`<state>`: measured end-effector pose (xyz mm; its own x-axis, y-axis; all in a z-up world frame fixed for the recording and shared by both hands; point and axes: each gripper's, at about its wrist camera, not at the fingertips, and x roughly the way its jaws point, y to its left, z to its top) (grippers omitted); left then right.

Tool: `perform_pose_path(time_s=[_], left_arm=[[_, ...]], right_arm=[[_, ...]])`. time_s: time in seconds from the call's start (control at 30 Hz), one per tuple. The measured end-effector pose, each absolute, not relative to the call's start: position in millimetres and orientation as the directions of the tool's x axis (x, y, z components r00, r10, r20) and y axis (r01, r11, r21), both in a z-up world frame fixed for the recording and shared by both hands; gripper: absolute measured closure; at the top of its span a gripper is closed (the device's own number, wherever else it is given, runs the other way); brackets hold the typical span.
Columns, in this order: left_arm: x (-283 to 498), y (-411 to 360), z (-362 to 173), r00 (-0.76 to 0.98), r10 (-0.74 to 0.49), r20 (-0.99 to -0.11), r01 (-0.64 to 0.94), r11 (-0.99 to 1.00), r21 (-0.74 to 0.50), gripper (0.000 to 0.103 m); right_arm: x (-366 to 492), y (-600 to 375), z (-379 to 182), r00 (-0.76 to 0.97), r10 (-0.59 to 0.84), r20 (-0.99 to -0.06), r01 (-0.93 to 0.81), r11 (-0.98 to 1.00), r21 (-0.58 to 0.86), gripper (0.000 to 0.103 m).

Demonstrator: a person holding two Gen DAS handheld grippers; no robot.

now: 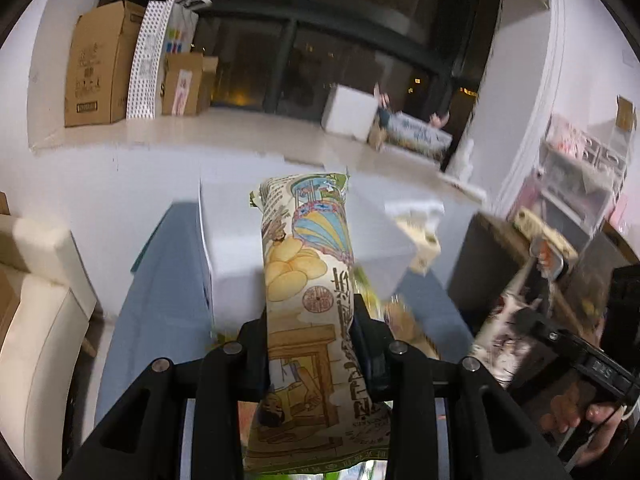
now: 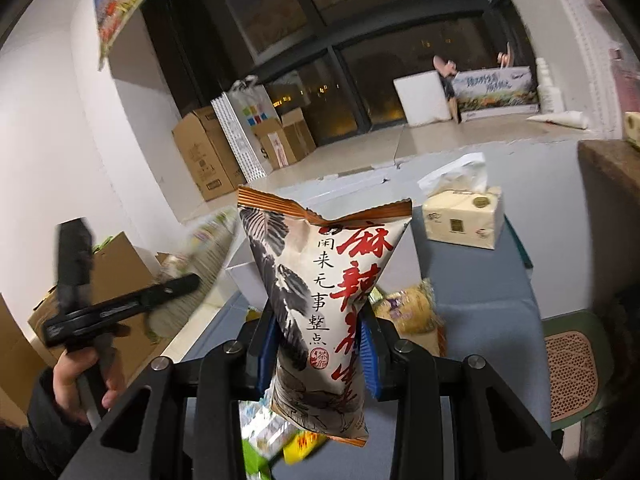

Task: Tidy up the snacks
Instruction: 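Carry both packets into the white box and open both grippers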

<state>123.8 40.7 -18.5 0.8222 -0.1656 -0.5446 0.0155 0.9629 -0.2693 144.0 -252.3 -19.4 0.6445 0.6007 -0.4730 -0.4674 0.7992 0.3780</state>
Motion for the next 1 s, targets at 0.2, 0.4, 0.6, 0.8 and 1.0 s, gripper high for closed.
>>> perform_pose_path(time_s=[0.2, 0.4, 0.6, 0.8, 1.0], left_arm=[[184.9, 57.8, -3.8, 0.856, -0.123, -0.502, -0.036, 0.955, -0.294, 0.066], [251.6, 74.4, -9.1, 0.841, -0.036, -0.539, -0.144, 0.947, -0.288, 0.066], [287.6, 74.4, -29.1, 0.803, 0.016, -0.596, -0.181, 0.959, -0.218, 0.066], [296.9, 74.1, -46.2, 0.806, 0.105, -0.583, -0.238, 0.959, -0.156, 0.000], [288.9, 70.2, -40.1, 0.804, 0.106, -0.585, -0.203, 0.974, -0.102, 0.000]], right_arm=[[225.1, -215.6, 15.0, 0.643, 0.585, -0.493, -0.481, 0.811, 0.334, 0.065], [317.1, -165.2, 38.0, 0.622, 0.494, -0.608, -0.480, 0.854, 0.203, 0.065], [375.9, -126.2, 24.5, 0.578, 0.387, -0.718, -0.486, 0.870, 0.077, 0.065], [402.1, -112.0, -10.5, 0.537, 0.224, -0.813, -0.456, 0.888, -0.057, 0.015], [377.4, -125.7, -2.3, 0.608, 0.238, -0.757, -0.446, 0.892, -0.078, 0.006]])
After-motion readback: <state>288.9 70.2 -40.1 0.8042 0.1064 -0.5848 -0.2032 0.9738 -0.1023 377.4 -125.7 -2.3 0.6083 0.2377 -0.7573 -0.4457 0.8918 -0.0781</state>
